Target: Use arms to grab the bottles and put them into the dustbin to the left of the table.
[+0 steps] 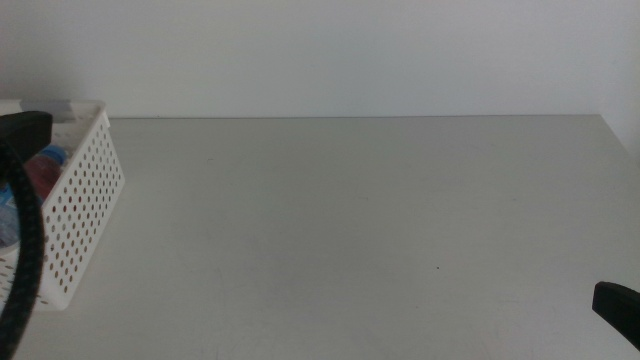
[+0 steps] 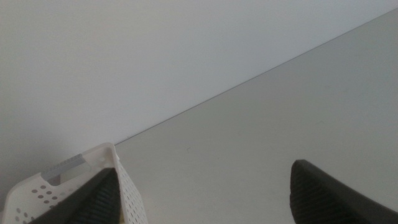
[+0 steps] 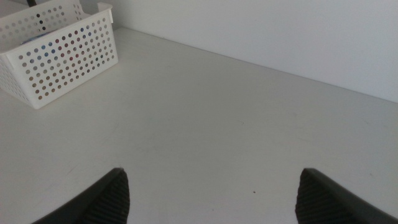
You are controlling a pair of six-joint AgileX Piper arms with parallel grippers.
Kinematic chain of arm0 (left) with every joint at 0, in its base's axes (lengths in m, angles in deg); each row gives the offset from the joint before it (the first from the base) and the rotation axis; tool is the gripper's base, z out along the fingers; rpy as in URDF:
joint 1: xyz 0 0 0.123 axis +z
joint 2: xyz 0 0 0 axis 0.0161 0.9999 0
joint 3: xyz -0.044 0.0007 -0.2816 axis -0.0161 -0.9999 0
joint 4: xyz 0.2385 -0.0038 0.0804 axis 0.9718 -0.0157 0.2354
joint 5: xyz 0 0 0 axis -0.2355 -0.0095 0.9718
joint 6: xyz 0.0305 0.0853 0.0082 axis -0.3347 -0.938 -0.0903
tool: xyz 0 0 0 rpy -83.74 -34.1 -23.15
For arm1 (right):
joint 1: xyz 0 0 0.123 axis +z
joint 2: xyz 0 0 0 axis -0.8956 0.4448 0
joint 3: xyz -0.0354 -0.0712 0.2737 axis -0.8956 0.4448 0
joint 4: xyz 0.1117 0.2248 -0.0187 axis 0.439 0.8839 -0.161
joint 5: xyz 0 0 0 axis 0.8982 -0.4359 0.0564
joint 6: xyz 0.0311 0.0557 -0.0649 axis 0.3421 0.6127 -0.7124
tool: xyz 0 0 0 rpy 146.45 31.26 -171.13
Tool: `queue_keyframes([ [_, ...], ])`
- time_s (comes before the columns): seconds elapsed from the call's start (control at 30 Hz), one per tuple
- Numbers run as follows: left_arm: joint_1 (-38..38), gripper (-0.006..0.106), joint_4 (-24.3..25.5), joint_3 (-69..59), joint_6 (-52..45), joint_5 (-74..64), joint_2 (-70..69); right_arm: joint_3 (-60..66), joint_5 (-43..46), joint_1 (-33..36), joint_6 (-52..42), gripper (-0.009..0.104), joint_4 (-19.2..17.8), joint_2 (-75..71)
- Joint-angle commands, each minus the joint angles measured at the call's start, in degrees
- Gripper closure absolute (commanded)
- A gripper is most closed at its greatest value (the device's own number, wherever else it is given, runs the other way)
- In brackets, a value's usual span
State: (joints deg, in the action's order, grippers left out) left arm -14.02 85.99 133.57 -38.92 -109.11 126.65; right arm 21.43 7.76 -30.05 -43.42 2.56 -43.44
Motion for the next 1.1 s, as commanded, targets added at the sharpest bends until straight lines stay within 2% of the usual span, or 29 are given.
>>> queue_keyframes([
  [0.0,-0.33,0.007,-0.93,1.47,0.9,4.57,-0.03,-1.82,3.85,-0.07,-0.34,0.024,-0.66,-0.3],
  [0.2,-0.33,0.007,-0.81,-1.23,0.9,8.23,-2.16,-1.74,3.74,-5.53,-0.34,0.024,-0.54,-0.8],
  [0.43,-0.33,0.007,-0.31,-12.34,0.9,23.33,-11.48,-0.61,4.65,-18.72,-0.34,0.024,-0.01,-2.5],
  [0.63,-0.07,0.007,-0.31,-23.39,0.9,33.47,-18.41,9.16,8.69,-28.25,-0.34,0.024,4.03,-11.03],
  [0.77,4.87,0.007,-0.96,-30.26,0.9,34.93,-22.46,16.75,8.63,-33.53,-0.34,0.024,4.13,-17.58],
  [0.87,10.02,0.007,-3.34,-34.92,0.9,35.13,-24.55,21.51,8.63,-35.57,-0.34,0.024,4.38,-21.65],
  [1.07,17.03,0.007,-12.18,-44.47,0.9,36.35,-29.27,28.4,9.24,-36.09,-0.34,0.024,4.56,-24.56],
])
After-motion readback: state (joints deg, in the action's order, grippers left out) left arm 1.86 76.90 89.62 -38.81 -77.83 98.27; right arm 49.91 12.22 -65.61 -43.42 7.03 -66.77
